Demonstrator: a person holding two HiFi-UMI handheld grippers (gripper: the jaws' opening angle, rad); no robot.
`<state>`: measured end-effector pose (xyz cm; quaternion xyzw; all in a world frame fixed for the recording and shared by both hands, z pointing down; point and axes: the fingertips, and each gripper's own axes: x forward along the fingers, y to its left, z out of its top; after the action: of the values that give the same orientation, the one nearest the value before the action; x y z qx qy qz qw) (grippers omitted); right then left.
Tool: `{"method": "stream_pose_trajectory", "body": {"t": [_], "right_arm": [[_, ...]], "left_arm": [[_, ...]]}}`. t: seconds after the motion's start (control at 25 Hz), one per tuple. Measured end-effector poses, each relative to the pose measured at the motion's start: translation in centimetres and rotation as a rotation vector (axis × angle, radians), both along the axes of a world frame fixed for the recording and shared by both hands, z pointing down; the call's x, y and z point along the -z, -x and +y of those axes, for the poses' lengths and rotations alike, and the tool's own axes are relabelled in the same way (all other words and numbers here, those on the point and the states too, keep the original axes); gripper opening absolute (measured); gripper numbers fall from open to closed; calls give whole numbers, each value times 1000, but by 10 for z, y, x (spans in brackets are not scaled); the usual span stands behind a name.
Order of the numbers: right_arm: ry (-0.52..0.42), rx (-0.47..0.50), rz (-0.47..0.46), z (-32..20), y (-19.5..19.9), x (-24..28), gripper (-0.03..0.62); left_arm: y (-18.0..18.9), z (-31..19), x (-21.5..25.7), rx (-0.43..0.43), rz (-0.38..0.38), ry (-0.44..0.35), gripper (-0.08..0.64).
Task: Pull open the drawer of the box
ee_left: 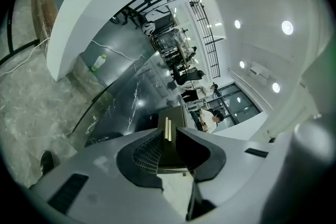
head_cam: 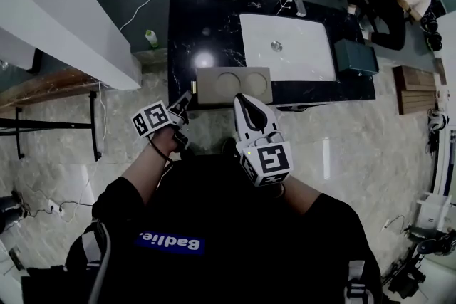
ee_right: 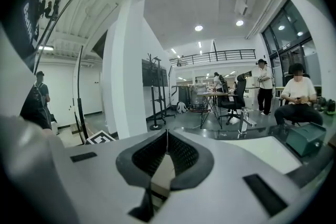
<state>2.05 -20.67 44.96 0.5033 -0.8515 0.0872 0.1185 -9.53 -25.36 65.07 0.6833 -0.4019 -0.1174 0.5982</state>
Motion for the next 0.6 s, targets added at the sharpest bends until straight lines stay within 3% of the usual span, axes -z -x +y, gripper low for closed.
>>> {"method": "stream_pose_trajectory", "body": {"t": [0.16,0.6], "right_arm": [[0,-17,8,0,-3,1,0],[4,-44,27,0,-13,-1,0]], "left_arm": [[-1,-3,-5,12,35,18,52],[-12,-9,-15,-15,37,34,52]]}}
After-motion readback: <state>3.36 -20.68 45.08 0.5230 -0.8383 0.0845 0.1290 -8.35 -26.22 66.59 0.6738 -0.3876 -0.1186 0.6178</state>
